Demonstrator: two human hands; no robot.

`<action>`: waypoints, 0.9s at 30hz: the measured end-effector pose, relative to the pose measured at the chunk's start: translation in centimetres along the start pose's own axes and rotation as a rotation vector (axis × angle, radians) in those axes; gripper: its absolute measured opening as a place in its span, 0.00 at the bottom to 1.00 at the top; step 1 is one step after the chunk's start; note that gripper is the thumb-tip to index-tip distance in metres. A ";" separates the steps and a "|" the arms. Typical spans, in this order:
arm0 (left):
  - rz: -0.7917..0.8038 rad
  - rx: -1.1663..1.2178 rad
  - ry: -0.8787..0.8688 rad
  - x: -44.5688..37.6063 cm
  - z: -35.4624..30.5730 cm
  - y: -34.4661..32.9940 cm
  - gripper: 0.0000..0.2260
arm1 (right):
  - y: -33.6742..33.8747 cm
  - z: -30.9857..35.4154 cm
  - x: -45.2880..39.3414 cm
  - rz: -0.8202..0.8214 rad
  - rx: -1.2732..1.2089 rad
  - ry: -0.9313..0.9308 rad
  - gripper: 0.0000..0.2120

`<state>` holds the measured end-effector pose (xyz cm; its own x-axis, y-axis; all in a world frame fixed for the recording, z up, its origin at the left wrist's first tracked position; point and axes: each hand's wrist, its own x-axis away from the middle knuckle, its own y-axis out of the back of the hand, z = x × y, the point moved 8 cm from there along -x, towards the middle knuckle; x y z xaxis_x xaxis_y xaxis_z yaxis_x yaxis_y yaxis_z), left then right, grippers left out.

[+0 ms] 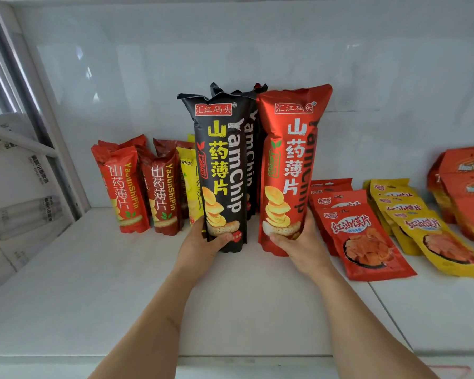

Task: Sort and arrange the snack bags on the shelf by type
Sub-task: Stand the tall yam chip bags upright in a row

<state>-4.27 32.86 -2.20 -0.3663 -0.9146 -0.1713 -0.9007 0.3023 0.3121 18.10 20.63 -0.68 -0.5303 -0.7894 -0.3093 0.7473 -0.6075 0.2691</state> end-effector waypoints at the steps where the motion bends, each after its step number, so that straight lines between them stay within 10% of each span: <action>1: 0.007 0.005 -0.006 -0.3 0.0 -0.3 0.30 | 0.1 -0.1 -0.2 -0.013 -0.002 -0.009 0.44; 6: -0.010 -0.018 -0.023 -0.6 -0.6 -1.4 0.29 | 0.4 -1.0 -1.1 -0.118 0.109 -0.047 0.60; 17: -0.079 -0.145 -0.018 -1.0 -1.7 -4.4 0.29 | 0.9 -1.8 -3.0 -0.078 0.008 -0.028 0.45; 27: -0.151 -0.123 -0.029 -1.9 -1.1 -3.8 0.31 | 0.1 -3.5 -4.6 -0.071 0.118 -0.110 0.62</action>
<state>0.12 33.18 -1.99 -0.2371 -0.9383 -0.2516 -0.9113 0.1250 0.3924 21.99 24.53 -2.46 -0.6253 -0.7452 -0.2316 0.6578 -0.6630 0.3573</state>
